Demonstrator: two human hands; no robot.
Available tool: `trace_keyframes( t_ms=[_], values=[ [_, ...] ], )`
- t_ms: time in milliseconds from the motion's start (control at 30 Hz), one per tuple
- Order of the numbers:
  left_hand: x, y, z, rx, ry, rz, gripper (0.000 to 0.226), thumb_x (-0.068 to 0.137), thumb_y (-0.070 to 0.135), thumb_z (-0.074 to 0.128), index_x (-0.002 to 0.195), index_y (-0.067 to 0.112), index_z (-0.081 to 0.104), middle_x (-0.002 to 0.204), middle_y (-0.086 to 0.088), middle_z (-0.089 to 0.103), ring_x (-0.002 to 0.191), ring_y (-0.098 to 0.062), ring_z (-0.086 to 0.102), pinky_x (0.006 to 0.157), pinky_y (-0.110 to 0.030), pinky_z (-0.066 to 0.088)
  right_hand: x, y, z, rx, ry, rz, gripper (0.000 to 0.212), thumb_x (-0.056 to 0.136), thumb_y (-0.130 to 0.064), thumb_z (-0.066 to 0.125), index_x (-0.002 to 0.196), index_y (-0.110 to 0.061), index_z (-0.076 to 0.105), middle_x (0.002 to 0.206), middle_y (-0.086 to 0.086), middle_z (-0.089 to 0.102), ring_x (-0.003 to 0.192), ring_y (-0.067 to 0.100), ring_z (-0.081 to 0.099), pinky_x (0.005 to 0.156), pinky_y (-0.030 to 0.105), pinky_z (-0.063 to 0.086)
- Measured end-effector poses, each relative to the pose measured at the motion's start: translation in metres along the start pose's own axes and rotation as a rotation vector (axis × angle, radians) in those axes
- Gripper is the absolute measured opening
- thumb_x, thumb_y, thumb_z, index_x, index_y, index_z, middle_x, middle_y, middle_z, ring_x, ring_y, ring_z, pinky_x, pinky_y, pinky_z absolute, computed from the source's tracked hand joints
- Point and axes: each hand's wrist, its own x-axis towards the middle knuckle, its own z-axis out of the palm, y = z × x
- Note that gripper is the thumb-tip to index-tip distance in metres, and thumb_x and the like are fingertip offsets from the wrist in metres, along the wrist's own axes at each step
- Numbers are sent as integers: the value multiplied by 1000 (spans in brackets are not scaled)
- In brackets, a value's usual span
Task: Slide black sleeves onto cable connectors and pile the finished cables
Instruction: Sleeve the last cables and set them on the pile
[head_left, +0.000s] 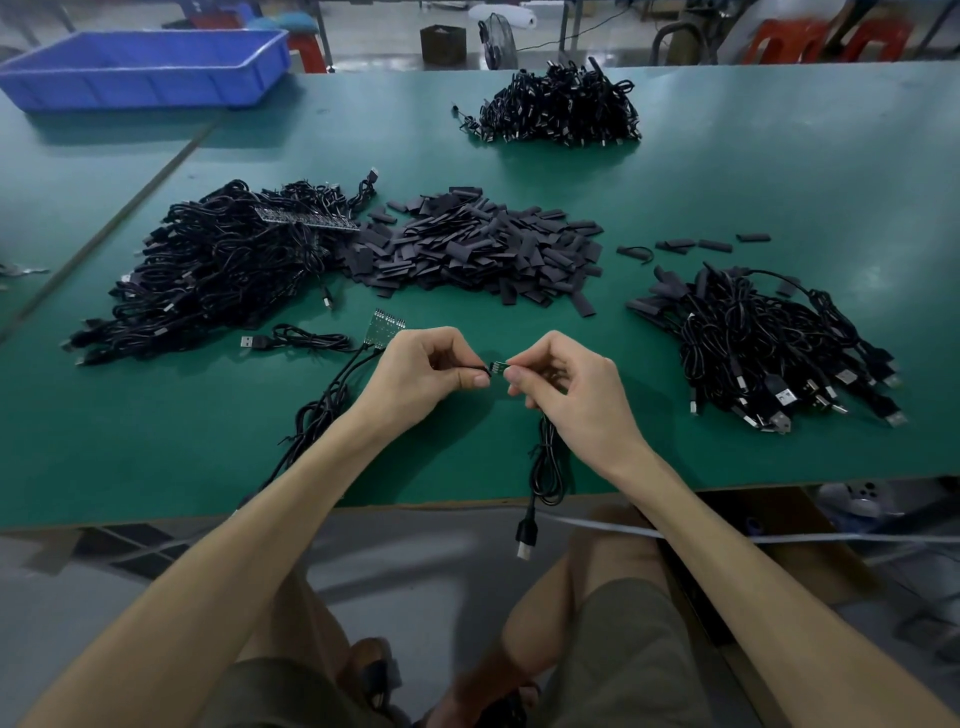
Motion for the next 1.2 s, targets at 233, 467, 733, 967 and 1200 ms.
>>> trace_keyframes(
  t_ms=[233,467,733,967,1200],
  values=[
    [-1,2,-1,-51,26,-16,20,75,13,87,71,19,69,76,-20,70,63,-36,52,62,-41,46,-2,-1,3,-32,2,-75,6,95,-11,75,94,-10,69,78,-6,73,74,8,71,69,19,54],
    [-5,4,3,-34,41,7,8,87,12,77,80,15,73,68,6,73,51,-9,49,52,-20,42,-1,-1,2,22,53,-23,6,97,-17,72,93,-17,68,78,-6,75,66,11,68,67,23,55],
    [-8,11,5,51,73,41,21,94,8,69,76,18,71,65,10,71,49,-15,51,50,-33,44,-2,-1,3,23,32,-43,7,97,-17,72,93,-21,68,79,-7,75,66,13,69,67,21,54],
    [-9,11,5,48,143,72,24,93,5,68,78,23,72,69,9,73,51,-20,57,53,-29,48,-2,-2,2,64,42,-35,5,96,-16,73,93,-14,69,76,-4,75,62,14,69,64,21,54],
    [-10,11,8,121,155,82,20,92,8,70,80,24,74,66,2,73,53,-25,58,54,-43,50,-2,-3,2,62,51,-44,6,96,-17,74,93,-14,69,76,-3,75,62,16,70,64,23,55]
  ],
)
